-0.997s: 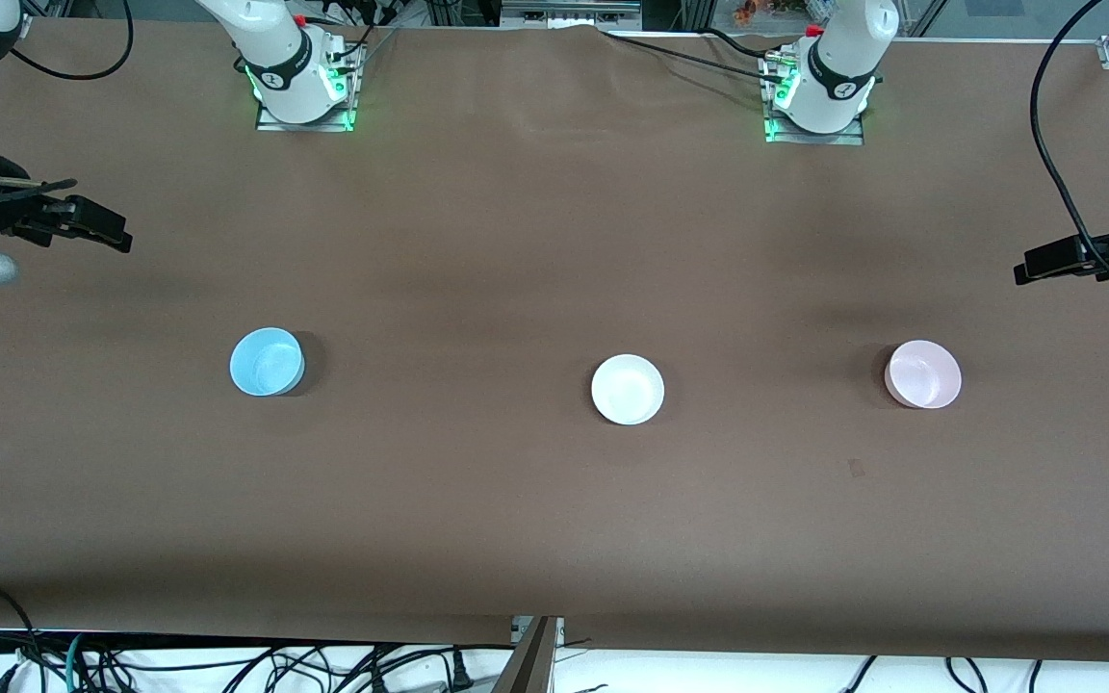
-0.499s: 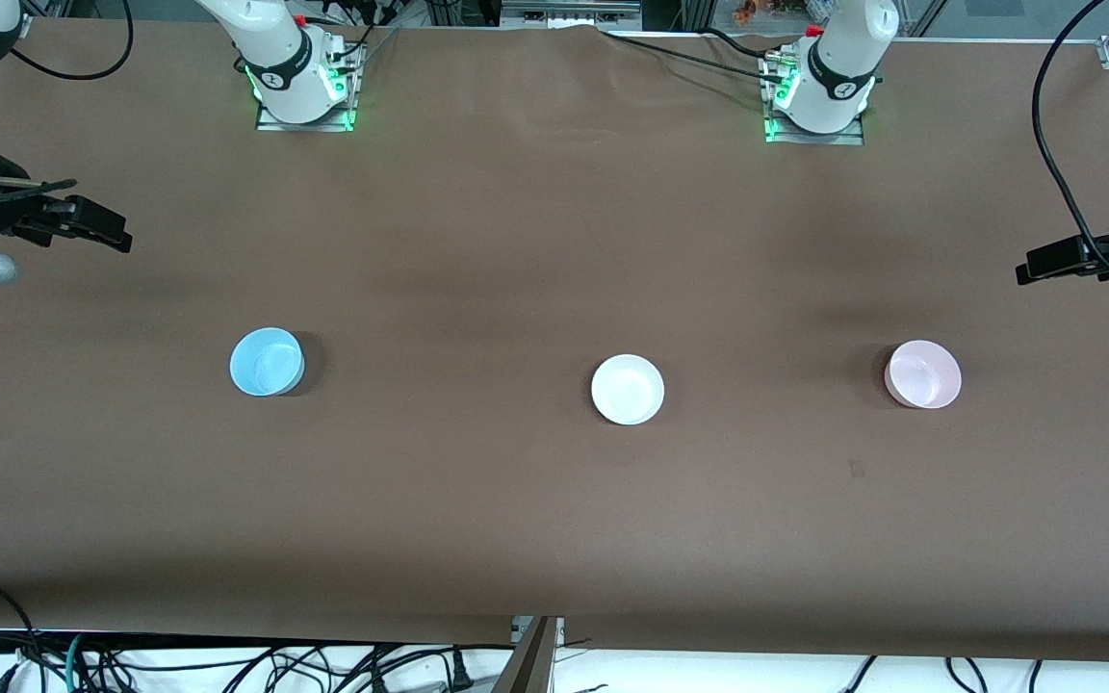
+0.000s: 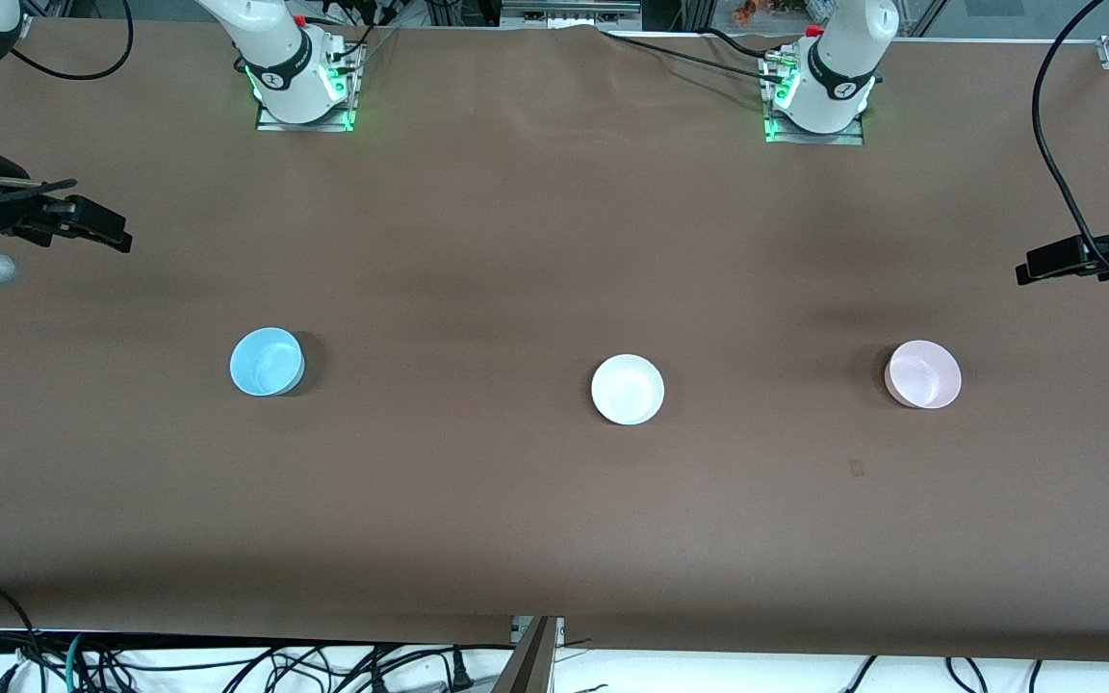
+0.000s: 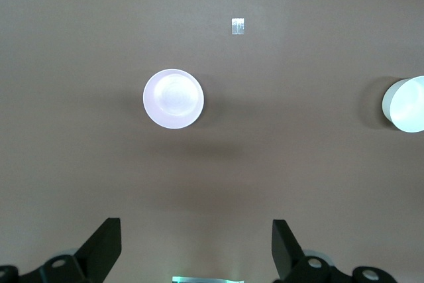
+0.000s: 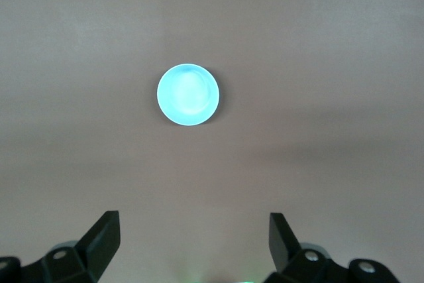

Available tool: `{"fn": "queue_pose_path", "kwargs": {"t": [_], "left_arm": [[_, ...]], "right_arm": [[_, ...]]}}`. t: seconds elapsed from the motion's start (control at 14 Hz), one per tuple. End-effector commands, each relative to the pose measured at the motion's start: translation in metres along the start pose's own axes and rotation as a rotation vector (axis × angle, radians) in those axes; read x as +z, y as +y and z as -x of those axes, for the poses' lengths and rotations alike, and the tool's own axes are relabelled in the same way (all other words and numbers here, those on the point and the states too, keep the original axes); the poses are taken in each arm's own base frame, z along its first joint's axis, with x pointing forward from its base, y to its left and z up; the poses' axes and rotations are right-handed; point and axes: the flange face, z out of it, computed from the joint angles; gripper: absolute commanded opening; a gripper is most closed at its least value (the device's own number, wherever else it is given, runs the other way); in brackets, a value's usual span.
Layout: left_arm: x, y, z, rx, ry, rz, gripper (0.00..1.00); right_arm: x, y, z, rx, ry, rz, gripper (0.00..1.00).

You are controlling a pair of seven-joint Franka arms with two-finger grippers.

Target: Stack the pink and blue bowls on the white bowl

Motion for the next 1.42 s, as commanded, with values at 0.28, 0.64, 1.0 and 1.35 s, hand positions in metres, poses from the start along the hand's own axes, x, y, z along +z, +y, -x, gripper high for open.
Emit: {"fn": "queue_pose_path", "kwargs": {"t": [0.28,0.64,1.0,1.35], "left_arm": [[-0.004,-0.006,-0.004,-0.014,0.006,-0.021,1.0],[0.003,-0.027,-0.008,-0.048,-0.006,-0.001,1.0],[0.029,-0.084,-0.011,-0.056,-0.053,0.035,1.0],[0.079,-0.159,-0.03,-0.015,-0.103,0.062,1.0]], "right_arm": [[-0.005,0.0,-0.002,0.0,-0.006,-0.009,0.99],[-0.005,0.0,-0.002,0.0,-0.006,-0.009,0.99],[-0.005,0.0,-0.002,0.0,-0.006,-0.009,0.99],[-0.005,0.0,-0.002,-0.002,-0.006,-0.009,0.99]]}}
